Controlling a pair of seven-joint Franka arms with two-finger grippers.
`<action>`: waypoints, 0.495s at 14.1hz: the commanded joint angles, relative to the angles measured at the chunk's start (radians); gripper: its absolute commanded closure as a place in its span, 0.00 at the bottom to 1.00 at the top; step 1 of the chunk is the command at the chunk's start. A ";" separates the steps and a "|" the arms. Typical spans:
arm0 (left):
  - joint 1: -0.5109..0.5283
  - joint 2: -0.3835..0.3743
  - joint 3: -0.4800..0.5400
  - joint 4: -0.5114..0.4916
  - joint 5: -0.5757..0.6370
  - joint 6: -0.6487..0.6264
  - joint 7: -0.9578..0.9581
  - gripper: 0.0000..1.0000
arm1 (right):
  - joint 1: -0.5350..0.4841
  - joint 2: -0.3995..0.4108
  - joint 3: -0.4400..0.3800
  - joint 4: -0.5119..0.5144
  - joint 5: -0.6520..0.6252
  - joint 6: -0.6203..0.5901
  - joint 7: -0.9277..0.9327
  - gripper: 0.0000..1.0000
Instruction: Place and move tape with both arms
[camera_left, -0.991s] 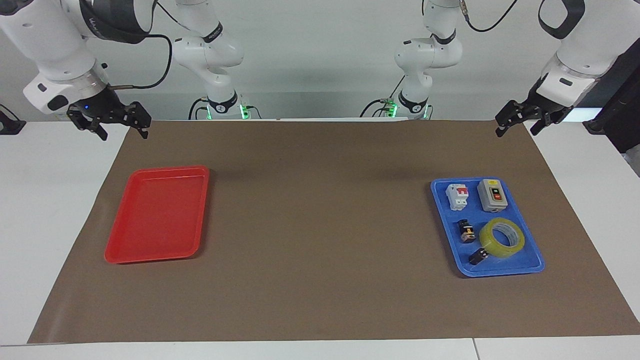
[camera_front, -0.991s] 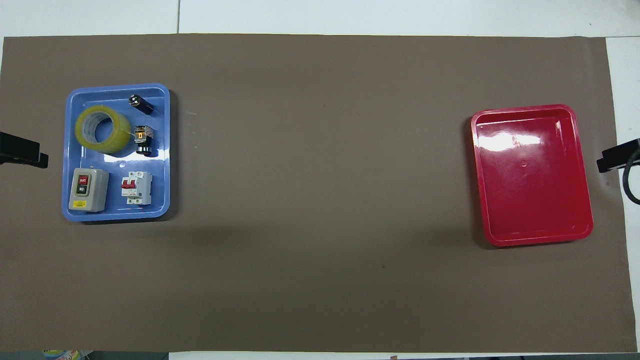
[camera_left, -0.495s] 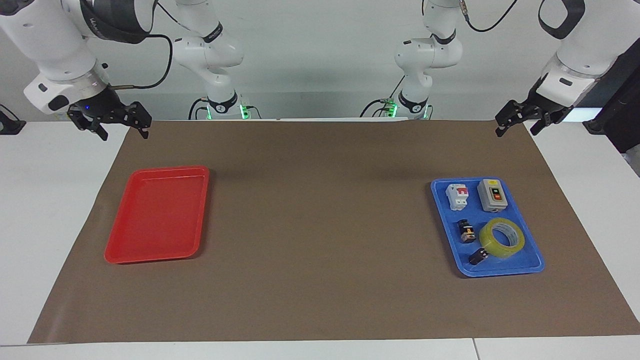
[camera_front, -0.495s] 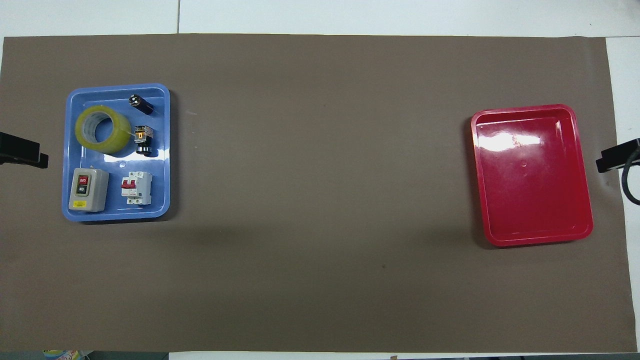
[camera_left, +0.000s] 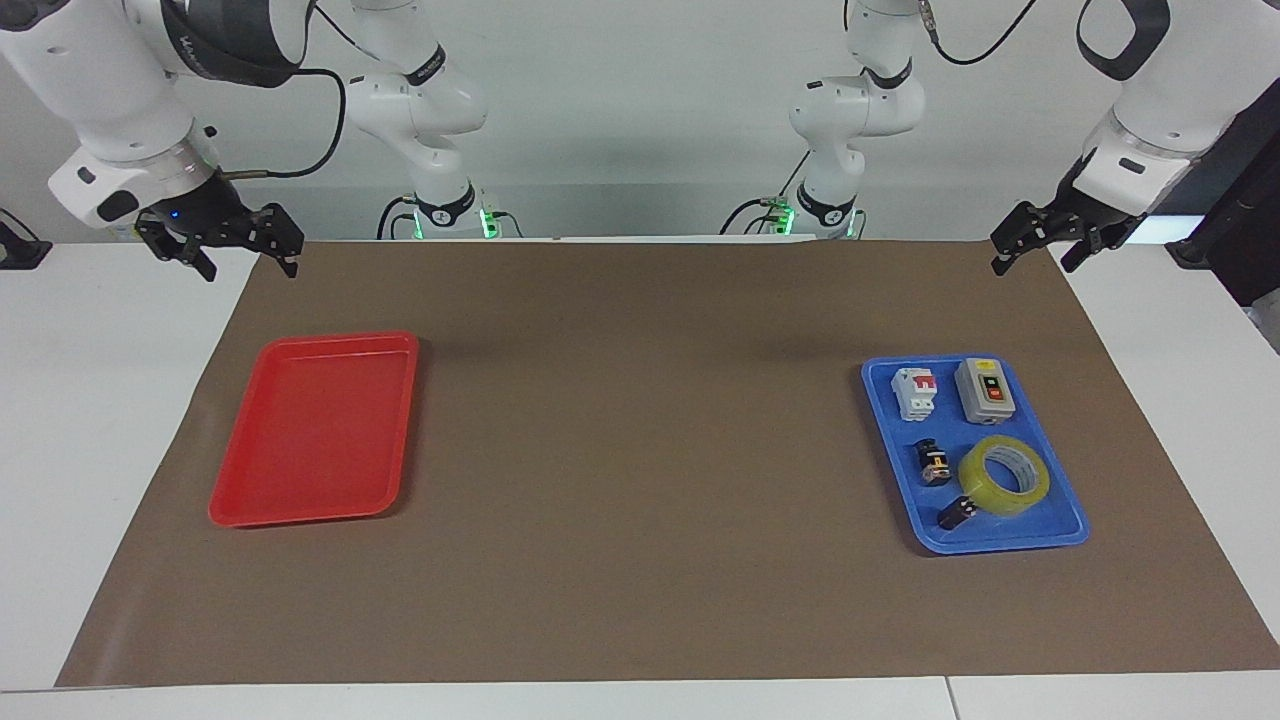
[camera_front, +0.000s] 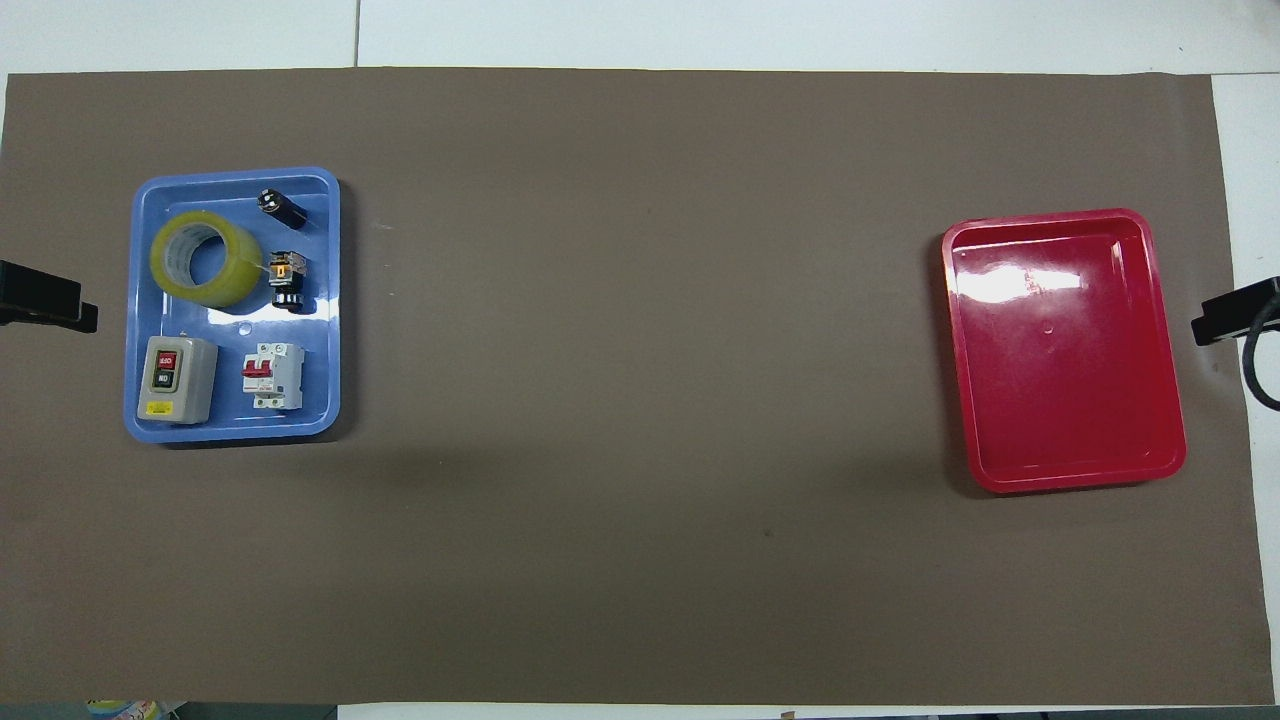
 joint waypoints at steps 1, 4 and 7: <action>0.031 0.049 0.003 -0.031 -0.001 0.102 0.013 0.00 | -0.005 -0.005 0.005 0.000 0.005 0.000 -0.004 0.00; 0.054 0.147 0.005 -0.046 -0.001 0.223 -0.026 0.00 | -0.003 -0.005 0.005 0.000 0.005 0.000 -0.004 0.00; 0.088 0.241 0.003 -0.051 -0.001 0.359 -0.154 0.00 | -0.003 -0.005 0.005 0.000 0.005 0.000 -0.004 0.00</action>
